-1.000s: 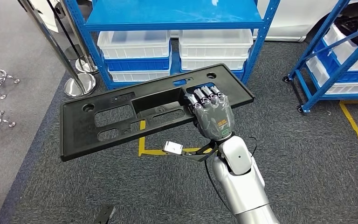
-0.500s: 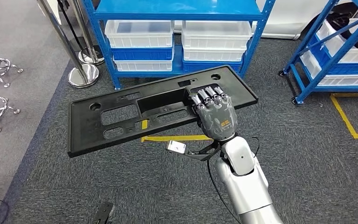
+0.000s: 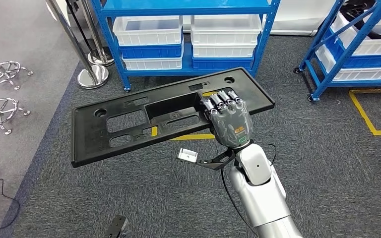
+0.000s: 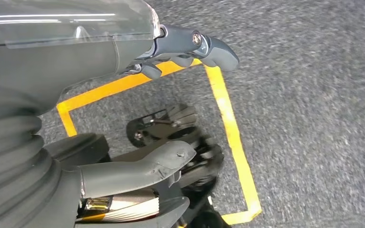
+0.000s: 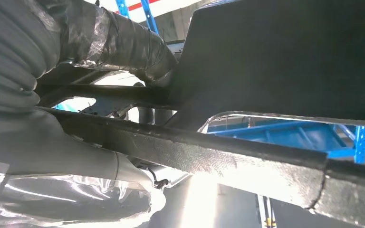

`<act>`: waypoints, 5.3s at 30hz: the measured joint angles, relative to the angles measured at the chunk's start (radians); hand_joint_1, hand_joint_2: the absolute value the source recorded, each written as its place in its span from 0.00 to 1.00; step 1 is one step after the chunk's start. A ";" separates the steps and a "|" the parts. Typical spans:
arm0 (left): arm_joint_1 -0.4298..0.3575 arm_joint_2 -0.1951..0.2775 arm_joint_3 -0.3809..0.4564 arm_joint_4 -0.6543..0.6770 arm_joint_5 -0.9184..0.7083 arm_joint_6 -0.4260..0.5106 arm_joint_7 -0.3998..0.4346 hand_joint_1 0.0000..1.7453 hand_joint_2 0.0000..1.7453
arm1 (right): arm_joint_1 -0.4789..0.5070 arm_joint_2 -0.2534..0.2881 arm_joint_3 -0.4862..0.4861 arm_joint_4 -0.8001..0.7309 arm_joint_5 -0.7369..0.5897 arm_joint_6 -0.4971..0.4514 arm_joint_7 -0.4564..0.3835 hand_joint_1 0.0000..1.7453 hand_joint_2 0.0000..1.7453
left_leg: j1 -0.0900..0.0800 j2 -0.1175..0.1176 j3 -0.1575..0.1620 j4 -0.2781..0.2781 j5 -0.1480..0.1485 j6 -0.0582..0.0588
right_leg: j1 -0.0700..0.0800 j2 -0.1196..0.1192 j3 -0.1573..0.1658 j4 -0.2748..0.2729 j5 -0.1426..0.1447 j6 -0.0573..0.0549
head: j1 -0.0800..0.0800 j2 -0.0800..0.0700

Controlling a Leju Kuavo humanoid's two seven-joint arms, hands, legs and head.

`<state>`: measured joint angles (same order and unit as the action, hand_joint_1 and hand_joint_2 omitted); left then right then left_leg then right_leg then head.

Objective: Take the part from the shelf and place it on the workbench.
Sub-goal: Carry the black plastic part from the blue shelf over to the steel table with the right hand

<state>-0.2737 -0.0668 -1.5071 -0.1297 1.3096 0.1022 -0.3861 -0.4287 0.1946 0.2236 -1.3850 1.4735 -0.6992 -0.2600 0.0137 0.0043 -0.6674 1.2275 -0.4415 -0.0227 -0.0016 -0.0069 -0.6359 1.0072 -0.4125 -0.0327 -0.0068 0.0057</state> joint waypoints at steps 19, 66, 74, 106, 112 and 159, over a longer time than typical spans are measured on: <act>0.002 -0.003 0.000 0.000 0.009 0.009 -0.022 0.00 1.00 | -0.018 -0.014 0.019 0.045 -0.063 0.000 -0.032 1.00 1.00 | -0.011 0.005 0.085 -0.210 -0.008 0.038 | -0.007 0.005 0.029 0.038 -0.051 0.038 | 0.000 0.000; 0.002 0.000 0.000 0.000 -0.003 0.006 -0.033 0.00 1.00 | -0.041 -0.056 0.074 0.106 -0.128 0.000 -0.073 1.00 1.00 | -0.014 -0.074 0.082 -0.197 -0.016 0.046 | -0.008 0.124 -0.006 0.043 -0.017 0.019 | -0.001 0.000; 0.000 -0.003 0.000 -0.001 -0.004 0.006 -0.033 0.00 1.00 | -0.043 -0.060 0.074 0.109 -0.142 0.000 -0.073 1.00 1.00 | -0.011 0.023 0.097 -0.245 0.008 0.060 | -0.010 0.017 -0.119 0.271 -0.136 0.055 | 0.001 0.000; 0.003 0.002 0.000 -0.001 -0.001 0.008 -0.034 0.00 1.00 | -0.040 -0.063 0.075 0.108 -0.169 -0.001 -0.085 1.00 1.00 | -0.008 0.034 0.097 -0.249 0.007 0.062 | -0.019 0.012 -0.118 0.267 -0.127 0.056 | 0.001 0.000; 0.002 0.000 0.000 -0.001 -0.001 0.008 -0.034 0.00 1.00 | -0.039 -0.066 0.075 0.108 -0.176 0.000 -0.085 1.00 1.00 | -0.005 0.094 0.089 -0.201 -0.027 0.023 | -0.018 -0.047 -0.005 0.060 -0.041 0.050 | 0.000 0.000; 0.002 0.003 0.000 -0.003 0.017 0.003 -0.036 0.00 1.00 | -0.064 -0.076 0.124 0.114 -0.191 0.000 -0.050 1.00 1.00 | 0.001 -0.083 0.097 -0.195 -0.036 0.041 | -0.025 0.141 -0.021 0.042 -0.008 0.038 | 0.001 0.000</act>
<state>-0.2712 -0.0640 -1.5072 -0.1328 1.3264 0.1057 -0.4218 -0.4930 0.1186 0.3481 -1.2714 1.2826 -0.6997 -0.3103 0.0152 -0.0789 -0.5707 1.0329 -0.4773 0.0178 -0.0264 0.1340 -0.6564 1.0488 -0.4202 0.0051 -0.0055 0.0057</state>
